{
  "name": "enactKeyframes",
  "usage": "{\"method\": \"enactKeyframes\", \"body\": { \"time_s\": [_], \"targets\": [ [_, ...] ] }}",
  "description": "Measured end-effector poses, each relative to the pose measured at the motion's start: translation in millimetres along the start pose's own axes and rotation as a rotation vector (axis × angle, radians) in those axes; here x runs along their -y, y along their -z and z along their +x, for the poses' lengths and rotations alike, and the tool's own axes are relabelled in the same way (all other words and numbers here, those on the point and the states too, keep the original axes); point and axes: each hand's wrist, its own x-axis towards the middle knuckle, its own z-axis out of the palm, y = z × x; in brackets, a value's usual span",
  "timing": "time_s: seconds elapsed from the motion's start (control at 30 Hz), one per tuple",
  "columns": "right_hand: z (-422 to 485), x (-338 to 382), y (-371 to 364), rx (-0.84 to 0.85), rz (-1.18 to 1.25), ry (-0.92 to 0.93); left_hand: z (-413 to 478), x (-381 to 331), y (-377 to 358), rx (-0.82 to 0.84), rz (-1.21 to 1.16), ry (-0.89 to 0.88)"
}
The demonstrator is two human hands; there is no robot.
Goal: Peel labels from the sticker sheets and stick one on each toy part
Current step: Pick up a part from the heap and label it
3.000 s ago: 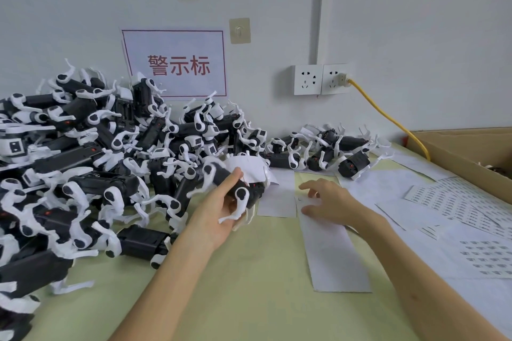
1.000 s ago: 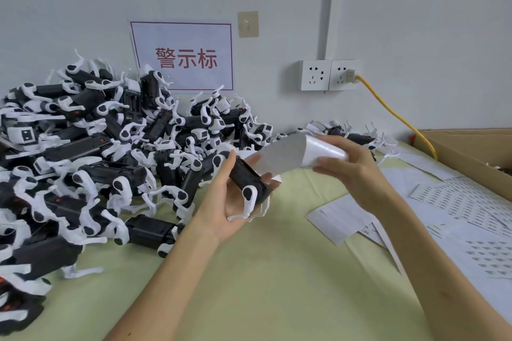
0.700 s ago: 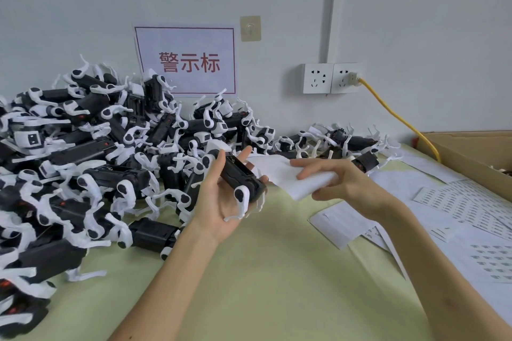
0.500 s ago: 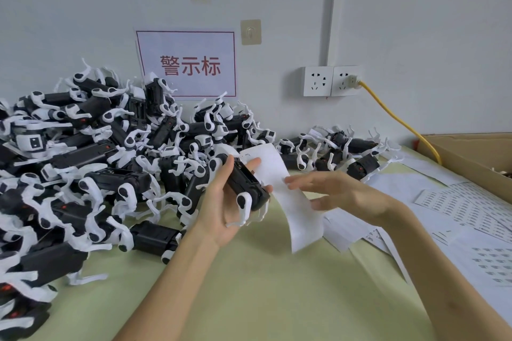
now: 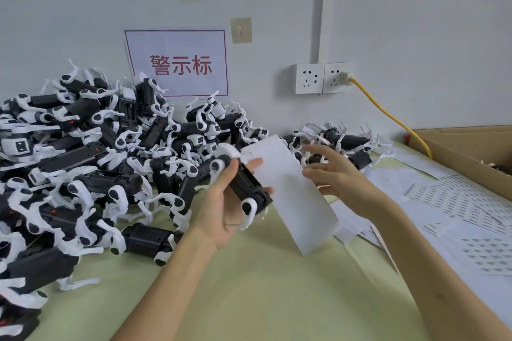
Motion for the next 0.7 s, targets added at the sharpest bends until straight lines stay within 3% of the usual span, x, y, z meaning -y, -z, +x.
{"method": "enactKeyframes", "body": {
  "time_s": [0.13, 0.23, 0.33, 0.57, 0.7],
  "targets": [
    [-6, 3, -2, 0.083, -0.192, -0.067, 1, -3, 4, -0.075, -0.118, -0.116],
    [-4, 7, 10, -0.266, -0.12, 0.022, 3, -4, 7, -0.074, -0.143, -0.107],
    [-6, 10, 40, -0.54, 0.051, -0.049, 7, -3, 9, -0.084, -0.086, -0.065],
    [-17, -6, 74, -0.434, -0.149, -0.416, 9, 10, 6, -0.058, 0.121, 0.052],
    [-24, 3, 86, -0.403, -0.511, -0.536, 10, 10, 8, -0.092, 0.116, 0.048]
  ]
}}
